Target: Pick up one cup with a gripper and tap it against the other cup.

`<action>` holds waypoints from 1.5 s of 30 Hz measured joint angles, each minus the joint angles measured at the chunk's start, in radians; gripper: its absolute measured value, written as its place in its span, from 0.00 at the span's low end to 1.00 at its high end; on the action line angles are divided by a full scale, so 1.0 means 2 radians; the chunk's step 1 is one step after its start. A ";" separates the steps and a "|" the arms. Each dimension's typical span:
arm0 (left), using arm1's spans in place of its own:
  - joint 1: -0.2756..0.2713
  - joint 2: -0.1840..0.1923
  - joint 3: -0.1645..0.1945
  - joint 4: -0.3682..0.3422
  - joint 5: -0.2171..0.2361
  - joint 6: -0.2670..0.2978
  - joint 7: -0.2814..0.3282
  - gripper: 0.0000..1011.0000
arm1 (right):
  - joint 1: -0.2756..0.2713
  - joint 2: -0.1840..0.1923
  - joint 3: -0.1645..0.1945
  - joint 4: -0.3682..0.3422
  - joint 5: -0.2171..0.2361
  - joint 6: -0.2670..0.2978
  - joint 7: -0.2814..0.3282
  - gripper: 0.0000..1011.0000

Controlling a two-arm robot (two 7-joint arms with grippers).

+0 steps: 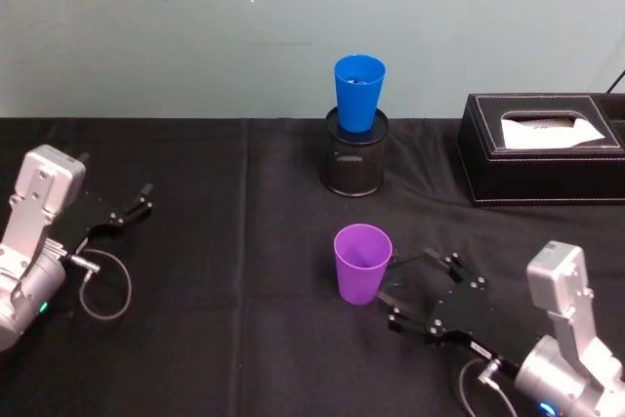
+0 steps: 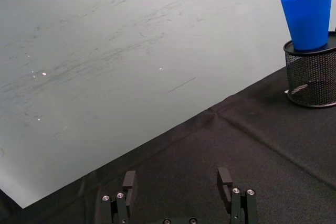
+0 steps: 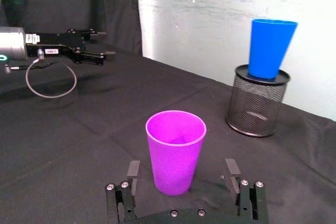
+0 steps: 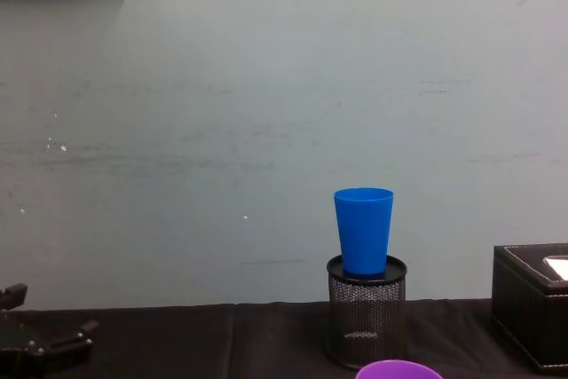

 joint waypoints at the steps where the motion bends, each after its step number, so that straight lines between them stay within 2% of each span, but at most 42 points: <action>1: 0.000 0.000 0.000 0.000 0.000 0.000 0.000 0.99 | 0.003 -0.003 -0.001 0.003 -0.001 0.002 0.002 0.99; 5: 0.000 0.000 0.000 0.000 0.000 0.000 0.000 0.99 | 0.028 -0.023 -0.009 0.022 -0.010 0.010 0.016 0.99; 10: 0.000 0.000 0.000 0.000 0.000 0.000 0.000 0.99 | 0.048 -0.040 -0.015 0.038 -0.020 0.018 0.026 0.99; 22: 0.000 0.000 0.000 0.000 0.000 0.000 0.000 0.99 | 0.077 -0.077 -0.016 0.074 -0.035 0.023 0.037 0.99; 35: 0.000 0.000 0.000 0.000 0.000 0.000 0.000 0.99 | 0.088 -0.100 -0.004 0.099 -0.038 0.023 0.046 0.99; 43: 0.000 0.000 0.000 0.000 0.000 0.000 0.000 0.99 | 0.088 -0.099 -0.004 0.098 -0.038 0.022 0.047 0.99; 45: 0.000 0.000 0.000 0.000 0.000 0.000 0.000 0.99 | 0.088 -0.099 -0.004 0.098 -0.038 0.022 0.046 0.95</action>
